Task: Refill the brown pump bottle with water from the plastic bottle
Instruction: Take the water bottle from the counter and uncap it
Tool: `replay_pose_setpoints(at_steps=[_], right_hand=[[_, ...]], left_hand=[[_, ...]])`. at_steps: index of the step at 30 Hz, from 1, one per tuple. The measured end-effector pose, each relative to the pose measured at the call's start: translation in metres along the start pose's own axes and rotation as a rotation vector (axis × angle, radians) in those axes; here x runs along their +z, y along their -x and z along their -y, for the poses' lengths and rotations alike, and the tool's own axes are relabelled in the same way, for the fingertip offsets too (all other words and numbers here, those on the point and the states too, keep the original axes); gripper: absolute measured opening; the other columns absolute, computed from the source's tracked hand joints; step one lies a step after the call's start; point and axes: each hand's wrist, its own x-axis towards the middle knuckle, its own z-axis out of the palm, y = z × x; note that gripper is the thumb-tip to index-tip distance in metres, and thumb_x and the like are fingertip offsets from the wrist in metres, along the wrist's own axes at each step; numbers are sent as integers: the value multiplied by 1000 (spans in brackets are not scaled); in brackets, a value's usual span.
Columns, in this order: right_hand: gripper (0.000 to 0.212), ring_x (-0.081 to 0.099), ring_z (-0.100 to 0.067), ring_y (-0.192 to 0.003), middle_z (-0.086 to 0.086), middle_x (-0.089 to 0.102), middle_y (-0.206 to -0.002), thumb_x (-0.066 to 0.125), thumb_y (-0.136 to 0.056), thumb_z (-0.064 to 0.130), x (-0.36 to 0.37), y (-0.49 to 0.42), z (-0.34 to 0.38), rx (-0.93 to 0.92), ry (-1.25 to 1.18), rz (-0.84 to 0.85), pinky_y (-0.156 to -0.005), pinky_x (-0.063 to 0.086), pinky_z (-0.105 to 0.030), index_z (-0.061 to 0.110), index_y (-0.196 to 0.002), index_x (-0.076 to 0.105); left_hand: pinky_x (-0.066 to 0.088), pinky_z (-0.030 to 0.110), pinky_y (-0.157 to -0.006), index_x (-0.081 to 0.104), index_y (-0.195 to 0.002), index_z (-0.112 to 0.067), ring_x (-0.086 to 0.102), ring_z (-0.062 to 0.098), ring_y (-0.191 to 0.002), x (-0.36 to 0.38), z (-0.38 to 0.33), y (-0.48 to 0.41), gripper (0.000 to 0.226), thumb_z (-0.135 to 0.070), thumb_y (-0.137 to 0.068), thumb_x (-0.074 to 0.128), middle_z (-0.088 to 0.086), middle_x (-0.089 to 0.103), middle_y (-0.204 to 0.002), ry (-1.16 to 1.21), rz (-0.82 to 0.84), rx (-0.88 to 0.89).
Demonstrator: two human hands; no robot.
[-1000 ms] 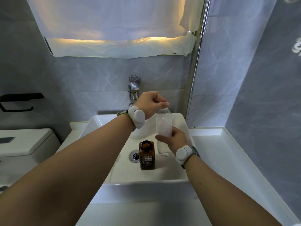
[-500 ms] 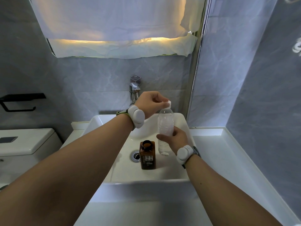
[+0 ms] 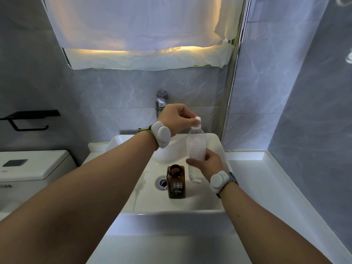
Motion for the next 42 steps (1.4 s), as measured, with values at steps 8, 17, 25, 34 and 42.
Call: replay_pose_setpoints(at_steps=[8,17,25,34,42], right_hand=[[39,64,-2,-92,21,71,-101,92,-74,35,-1,3,-1,-8,-34,15,-67,47,-15,42,-99,64],[41,70,5,-82,28,76,-88,95,-67,39,-1,4,-3,11,-45,10,-57,53,-9,41,-98,68],[45,73,1,-85,26,77,-92,96,-62,40,-1,2,-6,2,-39,8,-66,55,-14,35,-100,72],[48,73,-3,-90,17,78,-94,96,-63,38,-1,0,-9,-2,-35,5,-68,56,-18,34,-104,71],[42,71,0,-87,21,77,-92,96,-65,39,0,0,-7,4,-18,7,-59,53,-11,37,-99,70]], left_hand=[[62,20,-78,82,-103,-18,80,12,-90,-34,13,13,29,-25,-79,95,-4,84,-95,214,-37,-5],[64,43,-94,79,-89,-10,80,37,-101,-73,83,63,24,-4,-72,95,21,82,-99,346,-40,-186],[57,19,-78,77,-91,-2,76,-3,-80,-61,151,102,35,-14,-68,100,-13,84,-90,-27,131,-389],[61,30,-89,77,-95,-31,77,9,-90,-30,181,120,38,-27,-62,95,-17,81,-87,-245,382,-472],[50,16,-75,73,-93,-34,69,1,-80,-15,189,125,36,-18,-71,97,-20,75,-86,-380,487,-517]])
